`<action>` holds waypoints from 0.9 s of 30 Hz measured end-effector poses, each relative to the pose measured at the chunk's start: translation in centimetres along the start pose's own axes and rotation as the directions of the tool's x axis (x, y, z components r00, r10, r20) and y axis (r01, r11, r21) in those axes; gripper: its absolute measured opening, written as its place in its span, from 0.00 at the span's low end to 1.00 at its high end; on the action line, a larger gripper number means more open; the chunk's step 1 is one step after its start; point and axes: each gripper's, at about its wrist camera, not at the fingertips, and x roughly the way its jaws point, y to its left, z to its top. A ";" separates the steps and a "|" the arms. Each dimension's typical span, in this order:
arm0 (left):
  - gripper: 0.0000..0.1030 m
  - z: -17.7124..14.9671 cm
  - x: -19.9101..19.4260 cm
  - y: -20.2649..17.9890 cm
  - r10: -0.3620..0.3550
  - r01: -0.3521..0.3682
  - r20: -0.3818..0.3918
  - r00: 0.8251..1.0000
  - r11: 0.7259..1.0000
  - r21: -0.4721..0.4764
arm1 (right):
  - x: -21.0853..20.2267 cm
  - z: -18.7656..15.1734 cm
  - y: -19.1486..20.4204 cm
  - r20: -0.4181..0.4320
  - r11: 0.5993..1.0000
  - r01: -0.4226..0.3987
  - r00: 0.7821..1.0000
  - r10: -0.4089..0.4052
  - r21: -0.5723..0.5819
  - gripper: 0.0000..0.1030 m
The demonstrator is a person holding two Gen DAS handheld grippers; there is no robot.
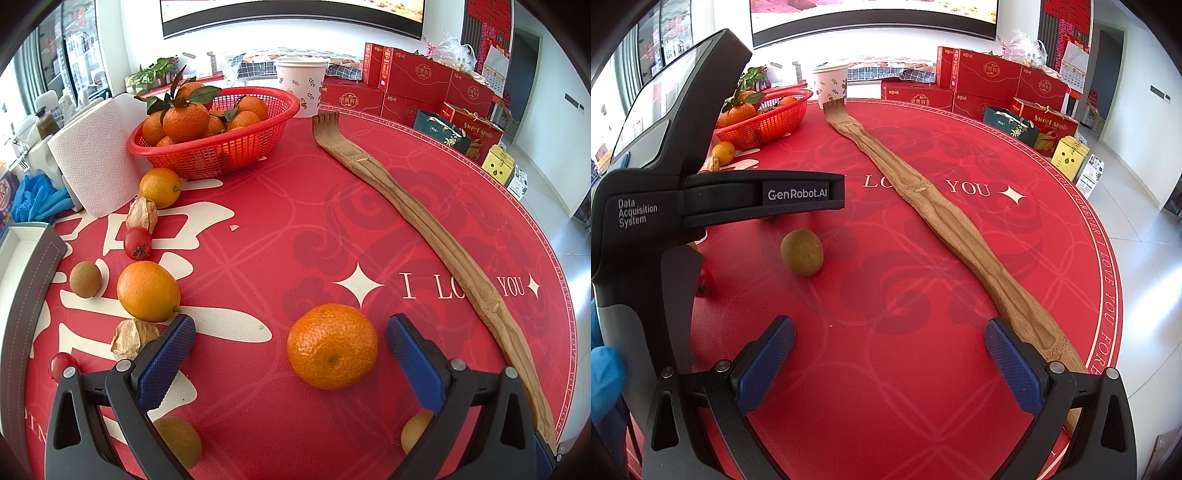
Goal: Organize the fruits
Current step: 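Move both tools over the scattered fruits on the table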
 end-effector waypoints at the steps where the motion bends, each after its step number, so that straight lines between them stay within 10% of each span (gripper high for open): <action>1: 1.00 0.0 0.0 0.0 0.000 0.000 0.000 1.000 1.000 0.000 | 0.0 0.0 0.0 0.000 1.000 0.000 1.000 0.000 0.000 1.00; 17: 1.00 0.2 -4.5 2.3 -0.068 0.067 0.067 0.995 0.998 0.019 | -0.1 -0.1 0.0 0.003 1.000 -0.003 1.000 0.003 -0.004 1.00; 27: 1.00 -7.5 -8.8 11.5 -0.013 0.014 0.041 0.999 0.999 -0.030 | 0.0 0.0 0.0 0.004 1.000 -0.002 1.000 0.002 -0.003 1.00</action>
